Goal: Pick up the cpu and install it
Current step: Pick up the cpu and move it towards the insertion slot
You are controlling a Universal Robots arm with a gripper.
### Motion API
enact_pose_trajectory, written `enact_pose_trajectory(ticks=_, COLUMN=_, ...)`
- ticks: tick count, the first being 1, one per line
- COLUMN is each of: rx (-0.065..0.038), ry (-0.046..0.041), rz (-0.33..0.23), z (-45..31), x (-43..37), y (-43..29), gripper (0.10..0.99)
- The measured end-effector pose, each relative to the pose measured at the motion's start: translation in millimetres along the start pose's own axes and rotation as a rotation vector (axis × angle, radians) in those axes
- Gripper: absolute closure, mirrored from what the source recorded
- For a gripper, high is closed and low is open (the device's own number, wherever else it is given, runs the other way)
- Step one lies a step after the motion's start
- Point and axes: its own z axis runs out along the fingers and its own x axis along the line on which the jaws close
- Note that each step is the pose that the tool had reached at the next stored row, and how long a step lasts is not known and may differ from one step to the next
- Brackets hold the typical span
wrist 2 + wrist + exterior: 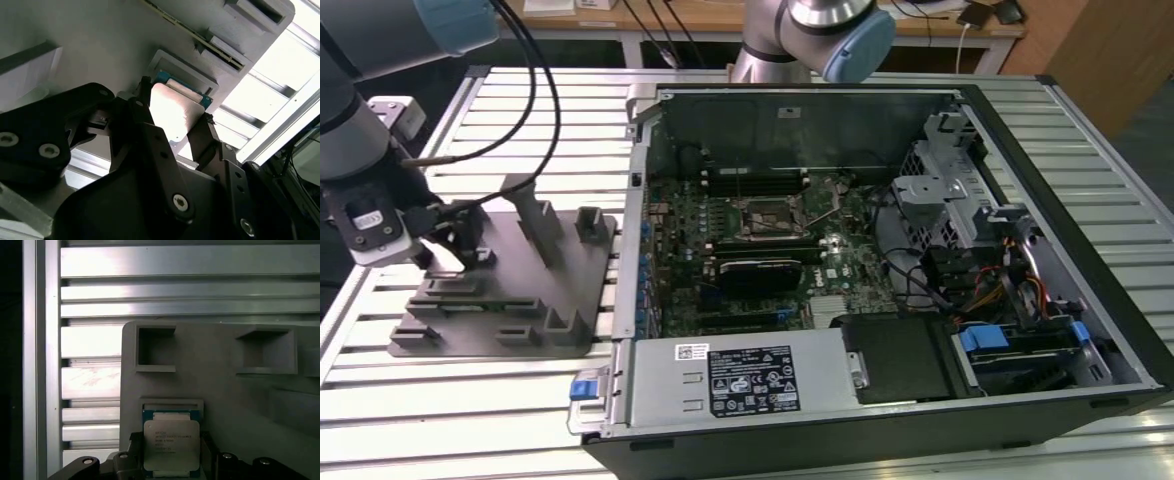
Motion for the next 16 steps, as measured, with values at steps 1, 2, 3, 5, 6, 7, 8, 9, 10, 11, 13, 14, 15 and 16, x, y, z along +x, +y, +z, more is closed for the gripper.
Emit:
enact_pose_trajectory(ticks=1, rx=0.0, ry=0.0, rz=0.0, z=-1.6, x=0.0, y=0.1, gripper=0.545)
enact_pose_trajectory(ticks=2, rx=0.0, ry=0.0001, rz=0.0, z=-3.1, x=-0.1, y=0.1, gripper=0.545)
enact_pose_trajectory(ticks=3, rx=0.0, ry=0.0001, rz=0.0, z=-4.8, x=-0.1, y=0.2, gripper=0.545)
enact_pose_trajectory(ticks=5, rx=0.0, ry=0.0001, rz=0.0, z=-8.3, x=-0.2, y=0.4, gripper=0.545)
enact_pose_trajectory(ticks=6, rx=0.0, ry=0.0, rz=0.0, z=-10.2, x=-0.2, y=0.5, gripper=0.545)
enact_pose_trajectory(ticks=7, rx=0.0, ry=0.0, rz=0.0, z=-11.9, x=-0.3, y=0.6, gripper=0.545)
enact_pose_trajectory(ticks=8, rx=0.0, ry=0.0, rz=0.0, z=-13.7, x=-0.3, y=0.6, gripper=0.545)
enact_pose_trajectory(ticks=9, rx=0.0, ry=0.0, rz=0.0, z=-15.6, x=-0.4, y=0.7, gripper=0.545)
enact_pose_trajectory(ticks=10, rx=0.0, ry=0.0, rz=0.0, z=-17.4, x=-0.4, y=0.8, gripper=0.545)
enact_pose_trajectory(ticks=11, rx=0.0, ry=0.0, rz=0.0, z=-19.3, x=-0.4, y=0.9, gripper=0.545)
enact_pose_trajectory(ticks=13, rx=0.0, ry=0.0, rz=0.0, z=-22.9, x=-0.5, y=1.1, gripper=0.545)
enact_pose_trajectory(ticks=14, rx=0.0, ry=0.0, rz=0.0, z=-24.8, x=-0.5, y=1.2, gripper=0.545)
enact_pose_trajectory(ticks=15, rx=0.0, ry=-0.0001, rz=0.0, z=-26.5, x=-0.6, y=1.3, gripper=0.545)
enact_pose_trajectory(ticks=16, rx=0.0, ry=-0.0001, rz=0.0, z=-28.3, x=-0.6, y=1.4, gripper=0.545)
